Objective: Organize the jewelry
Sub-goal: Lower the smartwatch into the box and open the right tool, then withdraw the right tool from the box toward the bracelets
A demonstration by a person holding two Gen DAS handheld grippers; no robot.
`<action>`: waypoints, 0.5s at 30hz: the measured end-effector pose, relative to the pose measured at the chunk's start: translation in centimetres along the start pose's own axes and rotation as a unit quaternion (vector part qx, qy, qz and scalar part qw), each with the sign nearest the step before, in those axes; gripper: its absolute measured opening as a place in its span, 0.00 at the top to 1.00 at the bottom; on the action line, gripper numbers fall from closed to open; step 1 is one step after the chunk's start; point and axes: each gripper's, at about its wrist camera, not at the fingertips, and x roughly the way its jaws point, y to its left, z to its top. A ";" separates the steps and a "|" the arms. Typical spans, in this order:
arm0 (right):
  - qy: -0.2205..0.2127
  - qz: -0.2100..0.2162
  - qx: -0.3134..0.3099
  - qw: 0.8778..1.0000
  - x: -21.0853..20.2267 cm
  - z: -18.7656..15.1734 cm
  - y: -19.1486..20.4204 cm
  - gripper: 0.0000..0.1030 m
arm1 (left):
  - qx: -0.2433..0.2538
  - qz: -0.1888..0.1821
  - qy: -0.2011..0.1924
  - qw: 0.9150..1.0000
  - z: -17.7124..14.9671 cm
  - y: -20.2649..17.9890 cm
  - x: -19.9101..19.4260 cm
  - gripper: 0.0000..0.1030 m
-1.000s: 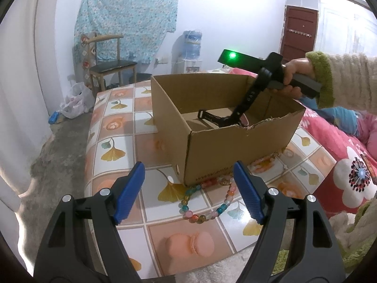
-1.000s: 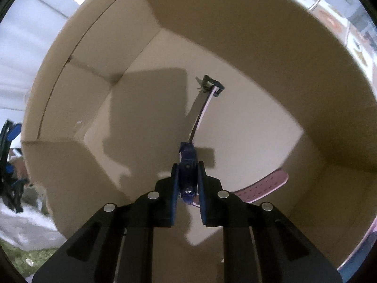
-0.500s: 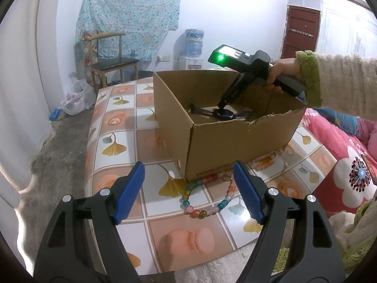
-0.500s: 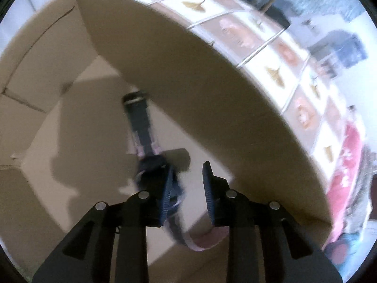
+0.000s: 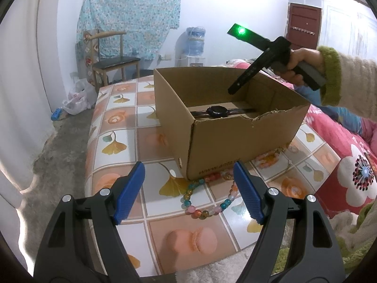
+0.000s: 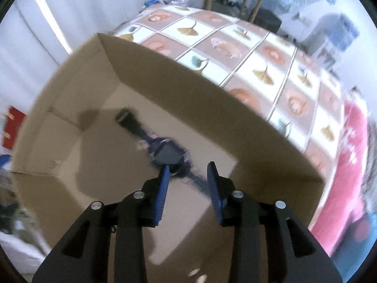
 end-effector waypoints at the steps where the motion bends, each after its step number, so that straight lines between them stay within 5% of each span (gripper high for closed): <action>1: 0.008 0.020 0.011 1.000 0.1 -0.2 0.4 0.68 | -0.001 -0.001 0.000 1.000 0.0 0.0 0.1 0.28; 6: 0.071 0.128 0.065 0.987 3.3 0.2 0.8 0.68 | -0.002 -0.005 -0.005 1.000 0.4 -0.7 0.0 0.28; 11: 0.090 0.120 0.105 0.983 6.4 0.7 0.7 0.68 | -0.028 -0.023 -0.003 0.999 0.1 -1.6 0.1 0.25; 15: 0.064 0.116 0.129 0.983 7.0 1.6 0.0 0.68 | -0.025 -0.007 0.007 1.000 -0.4 -3.1 0.6 0.23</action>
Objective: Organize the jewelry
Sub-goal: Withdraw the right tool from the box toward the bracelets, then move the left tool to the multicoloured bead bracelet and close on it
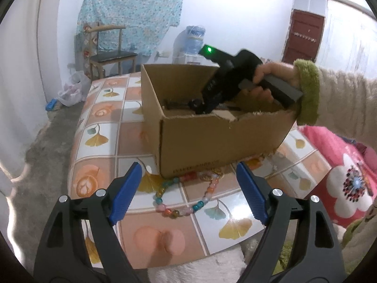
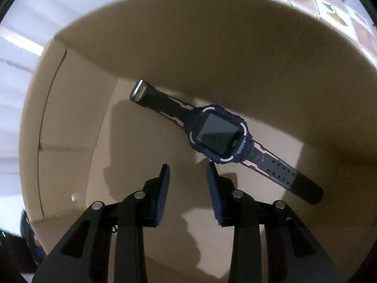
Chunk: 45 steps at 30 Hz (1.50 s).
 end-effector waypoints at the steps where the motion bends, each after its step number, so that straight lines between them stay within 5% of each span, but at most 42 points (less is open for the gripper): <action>1: -0.006 0.012 0.013 1.000 -0.1 -0.1 -0.2 0.68 | 0.005 0.006 0.003 1.000 -0.1 -0.4 0.1 0.23; 9: -0.093 0.035 0.009 0.995 -7.2 -5.8 0.5 0.65 | 0.064 0.017 0.033 0.997 -2.0 -5.0 0.8 0.18; 11: -0.161 0.051 -0.007 0.986 -11.7 -10.2 1.1 0.48 | 0.075 0.013 0.044 0.996 -2.6 -6.0 1.2 0.18; 15: -0.254 0.045 -0.026 0.966 -16.8 -18.8 1.3 0.39 | 0.102 0.019 0.080 0.991 -3.5 -7.9 3.2 0.18; 18: -0.291 0.031 0.001 0.956 -16.3 -26.4 0.4 0.33 | 0.117 0.025 0.098 0.988 -3.8 -8.9 4.6 0.18; 22: -0.256 -0.007 0.085 0.963 -11.2 -32.1 -2.0 0.33 | 0.132 0.043 0.126 0.982 -4.1 -9.4 6.5 0.18; 25: -0.216 -0.061 0.125 0.967 -6.3 -32.4 -3.4 0.33 | 0.127 0.052 0.141 0.981 -4.3 -9.4 7.5 0.14; 30: -0.214 -0.160 0.089 0.959 -3.4 -32.0 -2.0 0.31 | 0.076 0.047 0.163 0.982 -4.1 -8.2 8.2 0.08; 35: -0.218 -0.157 0.068 0.961 -2.6 -31.6 -1.7 0.10 | 0.051 0.046 0.169 0.983 -4.5 -7.5 8.3 0.07; 45: -0.228 -0.158 0.077 0.958 -2.4 -31.6 -1.2 0.06 | 0.049 0.047 0.183 0.981 -4.3 -7.5 8.2 0.07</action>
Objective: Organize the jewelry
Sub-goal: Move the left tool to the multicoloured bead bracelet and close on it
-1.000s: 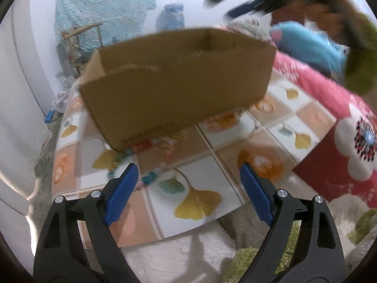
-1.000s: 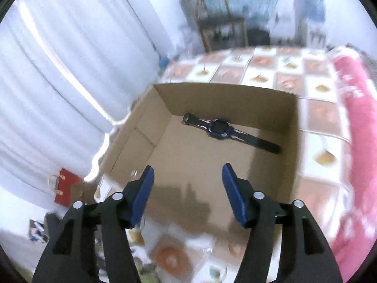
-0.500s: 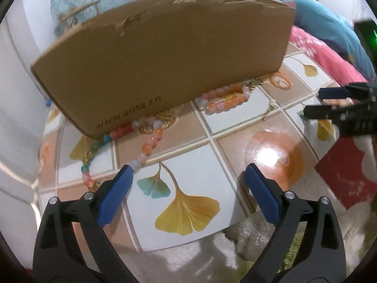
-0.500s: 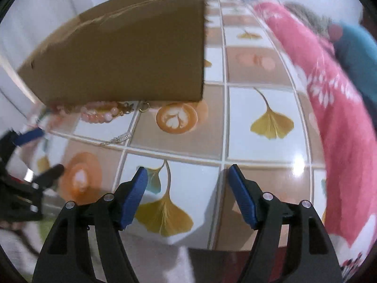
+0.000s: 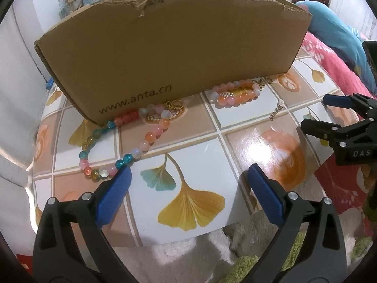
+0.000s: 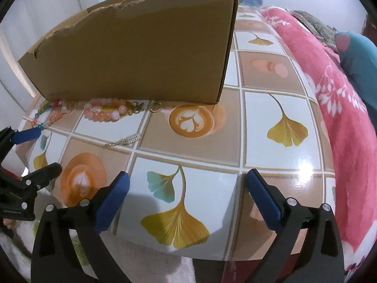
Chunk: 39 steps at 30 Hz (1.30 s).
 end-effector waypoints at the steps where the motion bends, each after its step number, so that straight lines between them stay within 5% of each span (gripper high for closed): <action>1: -0.004 0.002 0.000 1.000 0.2 0.0 -0.1 0.06 | 0.001 0.000 -0.002 1.000 0.0 0.1 0.0 0.07; 7: -0.026 0.002 0.002 1.000 -0.5 -0.3 -0.6 0.07 | 0.001 -0.003 -0.008 1.000 -0.3 0.5 -0.3 0.07; 9: -0.048 0.015 0.013 0.999 -1.7 -0.1 -0.7 0.07 | -0.026 0.006 -0.037 0.999 -0.6 1.5 -1.5 0.07; 12: -0.108 0.072 0.010 0.991 -4.6 0.6 0.4 0.07 | -0.061 -0.024 -0.101 0.993 -1.4 3.4 -4.5 0.07; 16: -0.118 0.192 0.017 0.974 -5.2 1.8 2.7 0.07 | -0.102 -0.005 -0.118 0.988 -2.3 6.3 -5.9 0.08; 19: -0.095 0.243 0.020 0.965 -3.8 2.7 5.3 0.17 | -0.131 0.013 -0.116 0.985 -2.8 8.4 -6.2 0.25; 29: -0.029 0.243 0.031 0.969 1.1 5.1 10.8 0.57 | -0.176 0.009 -0.065 0.982 -2.7 12.0 -3.7 0.60; 39: 0.007 0.216 0.031 0.976 3.0 5.7 12.7 0.72 | -0.155 0.005 -0.057 0.986 -1.6 12.8 -2.2 0.74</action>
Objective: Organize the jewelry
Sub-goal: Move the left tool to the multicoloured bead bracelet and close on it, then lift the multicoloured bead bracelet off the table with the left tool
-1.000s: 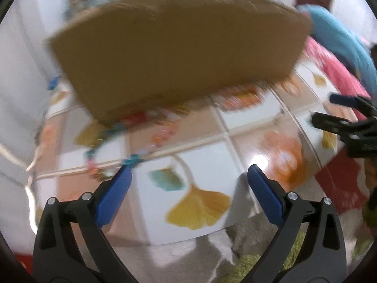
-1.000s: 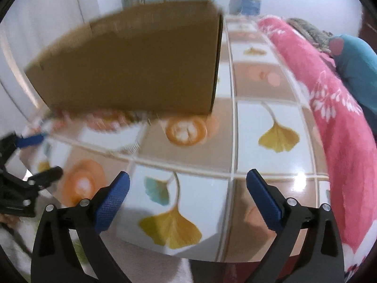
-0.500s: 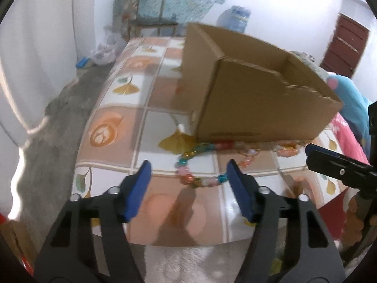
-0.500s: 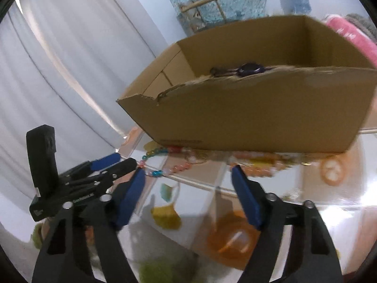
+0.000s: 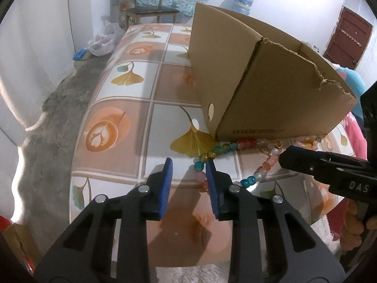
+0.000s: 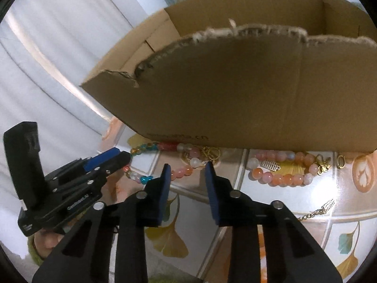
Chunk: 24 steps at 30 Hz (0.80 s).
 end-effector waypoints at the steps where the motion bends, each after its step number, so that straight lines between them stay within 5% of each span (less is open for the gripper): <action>1: 0.003 -0.003 0.003 1.000 0.3 0.1 0.1 0.72 | 0.002 0.001 0.000 1.000 0.0 -0.1 0.0 0.75; 6: 0.000 -0.021 0.001 1.000 1.0 0.4 0.8 0.77 | 0.013 -0.006 -0.002 1.000 0.0 -0.3 0.2 0.91; 15: 0.005 -0.038 -0.017 0.999 1.2 0.3 2.4 0.82 | 0.057 -0.008 0.003 0.998 -1.4 -0.5 -1.1 0.91; 24: 0.018 -0.011 -0.026 0.999 1.7 0.8 4.2 0.81 | 0.081 -0.018 -0.006 0.997 -2.7 0.4 -2.3 0.91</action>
